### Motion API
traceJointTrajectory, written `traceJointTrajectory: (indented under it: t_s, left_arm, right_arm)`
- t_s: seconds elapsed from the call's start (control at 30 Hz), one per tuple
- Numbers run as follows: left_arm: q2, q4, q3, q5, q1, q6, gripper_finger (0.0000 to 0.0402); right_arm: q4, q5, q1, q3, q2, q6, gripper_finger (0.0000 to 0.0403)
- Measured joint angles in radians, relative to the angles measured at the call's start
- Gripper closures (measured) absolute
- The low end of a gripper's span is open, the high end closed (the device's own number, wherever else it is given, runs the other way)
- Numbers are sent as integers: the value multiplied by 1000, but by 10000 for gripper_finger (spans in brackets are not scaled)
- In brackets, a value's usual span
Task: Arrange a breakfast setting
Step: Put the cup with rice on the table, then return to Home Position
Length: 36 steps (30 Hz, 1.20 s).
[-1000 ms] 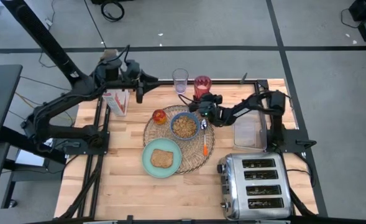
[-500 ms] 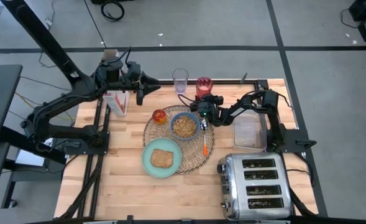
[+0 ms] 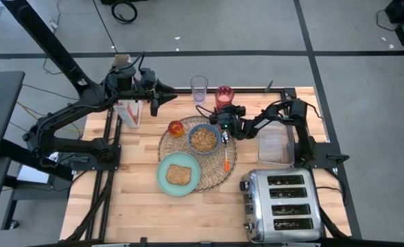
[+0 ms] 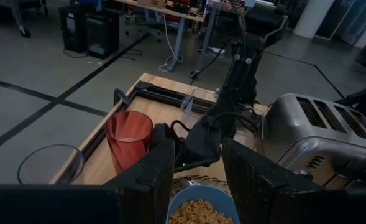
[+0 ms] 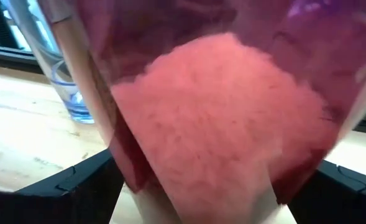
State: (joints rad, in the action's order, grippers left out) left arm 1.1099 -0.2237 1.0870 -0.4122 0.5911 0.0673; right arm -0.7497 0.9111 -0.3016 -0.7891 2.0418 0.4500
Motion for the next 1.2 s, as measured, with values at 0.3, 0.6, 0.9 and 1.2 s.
traceJointTrajectory:
  t_s: [0.3, 0.6, 0.9, 1.2]
  left_arm:
    - [-7, -57, 0, -1, 0, 0, 258]
    - [-29, -28, -1, -70, -13, 67, 257]
    - [-85, 180, 0, -125, -76, 215, 260]
    - [-113, 198, 0, -118, -84, 243, 261]
  right_arm:
    - [89, -18, 20, 0, -55, 4, 11]
    - [379, -116, 23, 0, -176, 113, 10]
    - [738, -306, 32, 0, -368, 225, 14]
    - [978, -492, 71, 0, -619, 155, 35]
